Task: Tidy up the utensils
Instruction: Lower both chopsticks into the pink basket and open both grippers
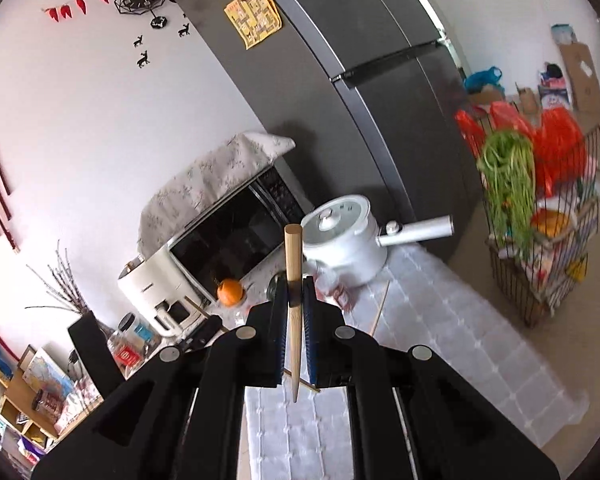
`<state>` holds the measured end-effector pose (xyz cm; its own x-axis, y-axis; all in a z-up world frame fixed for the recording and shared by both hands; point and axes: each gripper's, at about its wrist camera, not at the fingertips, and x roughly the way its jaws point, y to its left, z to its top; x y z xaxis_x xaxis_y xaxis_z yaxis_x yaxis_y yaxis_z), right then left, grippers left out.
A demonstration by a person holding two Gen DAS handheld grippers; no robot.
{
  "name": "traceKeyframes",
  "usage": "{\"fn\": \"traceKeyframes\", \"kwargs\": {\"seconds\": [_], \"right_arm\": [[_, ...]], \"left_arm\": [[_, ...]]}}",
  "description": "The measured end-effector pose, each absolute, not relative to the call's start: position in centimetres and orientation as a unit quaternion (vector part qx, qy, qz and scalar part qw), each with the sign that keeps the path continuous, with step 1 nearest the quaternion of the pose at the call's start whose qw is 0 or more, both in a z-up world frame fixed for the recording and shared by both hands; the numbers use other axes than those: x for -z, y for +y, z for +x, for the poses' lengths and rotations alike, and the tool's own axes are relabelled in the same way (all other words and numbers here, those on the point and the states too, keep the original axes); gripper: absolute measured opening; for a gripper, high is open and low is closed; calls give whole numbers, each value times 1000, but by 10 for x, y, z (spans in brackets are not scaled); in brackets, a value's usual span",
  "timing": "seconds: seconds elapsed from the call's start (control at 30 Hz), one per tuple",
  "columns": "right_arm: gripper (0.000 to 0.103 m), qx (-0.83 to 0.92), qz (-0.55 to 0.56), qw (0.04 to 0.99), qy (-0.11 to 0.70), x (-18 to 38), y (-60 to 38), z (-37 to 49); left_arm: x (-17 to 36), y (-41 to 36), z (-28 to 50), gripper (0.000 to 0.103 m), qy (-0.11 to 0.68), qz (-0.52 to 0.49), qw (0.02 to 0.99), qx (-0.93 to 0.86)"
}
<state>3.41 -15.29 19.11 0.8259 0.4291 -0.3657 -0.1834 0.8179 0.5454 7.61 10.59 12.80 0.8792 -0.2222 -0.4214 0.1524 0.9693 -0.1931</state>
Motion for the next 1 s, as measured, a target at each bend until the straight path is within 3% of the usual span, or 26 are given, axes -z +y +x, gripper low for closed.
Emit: {"fn": "traceKeyframes", "kwargs": {"seconds": [0.27, 0.33, 0.53, 1.0], "right_arm": [[8, -143, 235, 925, 262, -176, -145, 88], [8, -139, 235, 924, 269, -169, -144, 98], [8, -123, 225, 924, 285, -149, -136, 122], [8, -102, 197, 921, 321, -114, -98, 156]], "left_arm": [[-76, 104, 137, 6, 281, -107, 950, 84], [-62, 116, 140, 24, 297, -141, 941, 75], [-57, 167, 107, 33, 260, -222, 939, 43], [-50, 178, 111, 36, 282, -223, 932, 45]]}}
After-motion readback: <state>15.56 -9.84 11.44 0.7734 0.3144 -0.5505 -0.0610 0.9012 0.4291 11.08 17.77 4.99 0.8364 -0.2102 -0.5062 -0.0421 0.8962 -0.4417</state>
